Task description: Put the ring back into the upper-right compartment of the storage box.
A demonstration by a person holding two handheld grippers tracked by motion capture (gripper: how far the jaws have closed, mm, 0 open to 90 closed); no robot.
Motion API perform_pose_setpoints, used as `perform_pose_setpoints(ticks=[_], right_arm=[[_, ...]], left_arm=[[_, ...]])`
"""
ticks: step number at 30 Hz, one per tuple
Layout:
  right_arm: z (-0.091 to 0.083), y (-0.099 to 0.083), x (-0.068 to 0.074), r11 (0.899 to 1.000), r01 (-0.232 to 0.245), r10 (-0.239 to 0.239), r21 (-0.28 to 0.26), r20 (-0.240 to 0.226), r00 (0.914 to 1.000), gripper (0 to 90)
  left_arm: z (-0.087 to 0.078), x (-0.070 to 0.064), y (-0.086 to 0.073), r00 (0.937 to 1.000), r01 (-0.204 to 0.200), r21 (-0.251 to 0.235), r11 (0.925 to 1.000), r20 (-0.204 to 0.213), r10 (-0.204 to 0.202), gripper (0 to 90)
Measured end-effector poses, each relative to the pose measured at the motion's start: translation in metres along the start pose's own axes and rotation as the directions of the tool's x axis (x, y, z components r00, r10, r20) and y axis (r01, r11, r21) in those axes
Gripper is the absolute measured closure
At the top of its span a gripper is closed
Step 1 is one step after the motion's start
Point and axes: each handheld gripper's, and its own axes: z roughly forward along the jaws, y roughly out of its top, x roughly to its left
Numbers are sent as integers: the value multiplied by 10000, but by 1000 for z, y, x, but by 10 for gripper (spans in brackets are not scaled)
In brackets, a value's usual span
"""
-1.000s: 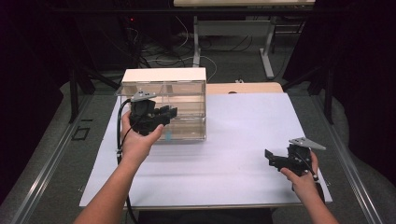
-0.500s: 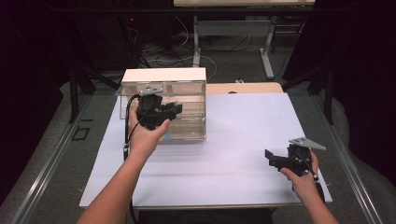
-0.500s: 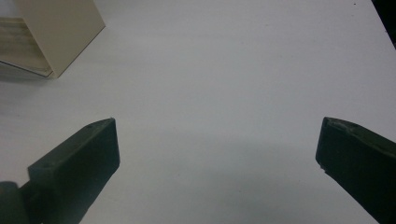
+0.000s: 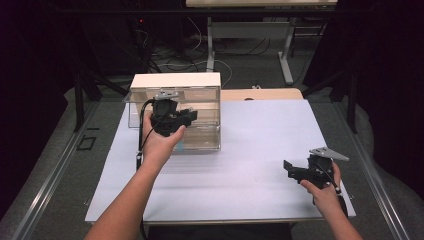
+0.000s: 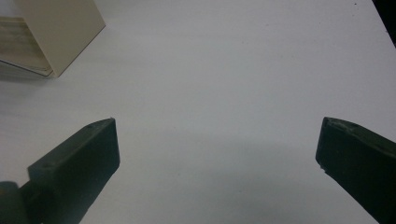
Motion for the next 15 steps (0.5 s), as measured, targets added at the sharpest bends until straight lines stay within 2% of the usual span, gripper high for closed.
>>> perform_pose_setpoints(ticks=[5,15], right_arm=[[0,0,0,10000,14,-14,37,-50,10000,0],[0,0,0,10000,-50,50,64,-52,10000,0]], left_arm=[[6,1,-1,9998,174,99,9998,-114,-173,710],[13,4,-3,9992,266,186,9995,-301,-260,706]])
